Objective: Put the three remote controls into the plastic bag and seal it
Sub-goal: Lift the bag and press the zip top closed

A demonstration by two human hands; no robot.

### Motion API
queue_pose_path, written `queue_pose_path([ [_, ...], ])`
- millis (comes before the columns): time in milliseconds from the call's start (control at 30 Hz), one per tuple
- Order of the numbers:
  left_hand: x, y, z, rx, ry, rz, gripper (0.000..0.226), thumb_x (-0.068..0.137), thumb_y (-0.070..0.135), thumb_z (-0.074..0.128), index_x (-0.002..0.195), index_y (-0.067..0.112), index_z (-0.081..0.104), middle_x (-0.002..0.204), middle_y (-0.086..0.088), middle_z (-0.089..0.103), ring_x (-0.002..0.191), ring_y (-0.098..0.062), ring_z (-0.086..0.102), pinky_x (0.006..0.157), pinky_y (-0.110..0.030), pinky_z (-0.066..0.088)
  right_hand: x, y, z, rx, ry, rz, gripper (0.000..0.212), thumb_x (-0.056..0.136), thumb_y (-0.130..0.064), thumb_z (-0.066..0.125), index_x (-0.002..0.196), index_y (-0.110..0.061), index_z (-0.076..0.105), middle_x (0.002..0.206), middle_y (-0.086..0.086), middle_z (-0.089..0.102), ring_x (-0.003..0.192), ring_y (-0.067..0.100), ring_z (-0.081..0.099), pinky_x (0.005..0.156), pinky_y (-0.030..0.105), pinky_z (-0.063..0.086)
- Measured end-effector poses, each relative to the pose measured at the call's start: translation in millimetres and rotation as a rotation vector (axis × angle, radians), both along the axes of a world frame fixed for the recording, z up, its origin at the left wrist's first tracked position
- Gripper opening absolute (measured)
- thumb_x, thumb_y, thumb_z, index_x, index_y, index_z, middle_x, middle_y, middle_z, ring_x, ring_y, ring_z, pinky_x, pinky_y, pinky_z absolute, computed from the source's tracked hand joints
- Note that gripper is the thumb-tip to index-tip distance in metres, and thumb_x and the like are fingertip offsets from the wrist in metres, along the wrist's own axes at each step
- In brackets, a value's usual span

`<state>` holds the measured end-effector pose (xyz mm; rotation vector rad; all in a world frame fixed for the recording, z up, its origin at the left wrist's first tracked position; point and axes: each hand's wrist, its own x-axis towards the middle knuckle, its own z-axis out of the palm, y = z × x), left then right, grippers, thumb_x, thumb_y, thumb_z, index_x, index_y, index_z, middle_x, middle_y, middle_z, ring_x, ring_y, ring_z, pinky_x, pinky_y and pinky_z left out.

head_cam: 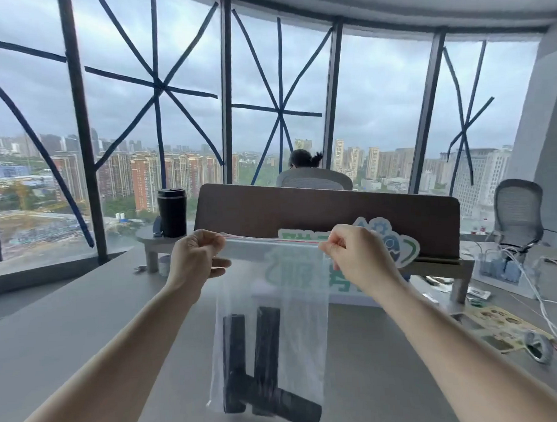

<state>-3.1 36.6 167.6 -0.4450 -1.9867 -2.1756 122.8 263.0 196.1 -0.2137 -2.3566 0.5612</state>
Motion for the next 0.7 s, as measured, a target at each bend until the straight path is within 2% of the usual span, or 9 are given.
queue_pose_path([
  [67, -35, -8, 6, 0.019, -0.024, -0.004, 0.015, 0.089, 0.008, 0.058, 0.076, 0.016, 0.061, 0.078, -0.002, 0.061, 0.051, -0.017, 0.069, 0.046, -0.027, 0.056, -47, -6, 3, -0.132, 0.003, 0.032, 0.024, 0.086, -0.027, 0.069, 0.067, -0.014, 0.067, 0.055, 0.000, 0.070, 0.057, 0.012, 0.063, 0.065, 0.032, 0.052],
  [133, -67, -17, 15, 0.047, -0.017, 0.024, 0.018, 0.090, 0.002, 0.054, 0.078, 0.014, 0.060, 0.082, -0.004, 0.063, 0.058, -0.020, 0.069, 0.051, -0.028, 0.057, -84, -17, 10, -0.189, 0.048, 0.062, 0.023, 0.086, -0.027, 0.070, 0.067, -0.014, 0.069, 0.058, -0.001, 0.072, 0.061, 0.013, 0.066, 0.068, 0.032, 0.054],
  [233, -106, -33, 21, 0.138, -0.005, 0.114, 0.021, 0.089, -0.001, 0.054, 0.076, 0.015, 0.060, 0.079, -0.006, 0.065, 0.066, -0.020, 0.066, 0.064, -0.031, 0.058, -119, -41, 16, -0.185, 0.132, 0.122, 0.021, 0.086, -0.028, 0.071, 0.069, -0.015, 0.070, 0.062, -0.004, 0.072, 0.067, 0.014, 0.069, 0.069, 0.030, 0.054],
  [333, -132, -55, -1, 0.166, -0.003, 0.157, 0.018, 0.087, 0.000, 0.058, 0.076, 0.013, 0.062, 0.076, -0.008, 0.065, 0.070, -0.020, 0.065, 0.071, -0.030, 0.058, -137, -62, -8, -0.157, 0.095, 0.168, 0.020, 0.086, -0.030, 0.070, 0.069, -0.019, 0.068, 0.064, -0.006, 0.073, 0.065, 0.012, 0.068, 0.064, 0.029, 0.054],
  [433, -141, -75, -50, 0.121, -0.082, 0.182, 0.011, 0.085, -0.001, 0.059, 0.080, 0.007, 0.063, 0.078, -0.013, 0.065, 0.073, -0.022, 0.066, 0.063, -0.019, 0.057, -145, -77, -55, -0.142, -0.054, 0.181, 0.022, 0.085, -0.031, 0.067, 0.067, -0.019, 0.065, 0.063, -0.008, 0.071, 0.066, 0.014, 0.065, 0.064, 0.033, 0.054],
  [567, -121, -95, -112, 0.096, -0.140, 0.199, 0.009, 0.084, -0.003, 0.057, 0.080, 0.002, 0.061, 0.069, -0.014, 0.060, 0.066, -0.023, 0.060, 0.063, -0.018, 0.055, -134, -92, -111, -0.201, -0.306, 0.247, 0.021, 0.083, -0.031, 0.066, 0.065, -0.021, 0.064, 0.058, -0.006, 0.070, 0.066, 0.015, 0.064, 0.071, 0.036, 0.055],
  [700, -82, -114, -156, 0.039, -0.213, 0.184, 0.011, 0.087, 0.005, 0.057, 0.079, 0.003, 0.065, 0.070, -0.016, 0.058, 0.063, -0.024, 0.054, 0.066, -0.031, 0.050, -106, -102, -139, -0.286, -0.528, 0.366, 0.014, 0.083, -0.030, 0.068, 0.074, -0.020, 0.069, 0.073, -0.001, 0.078, 0.072, 0.012, 0.069, 0.077, 0.035, 0.054],
])
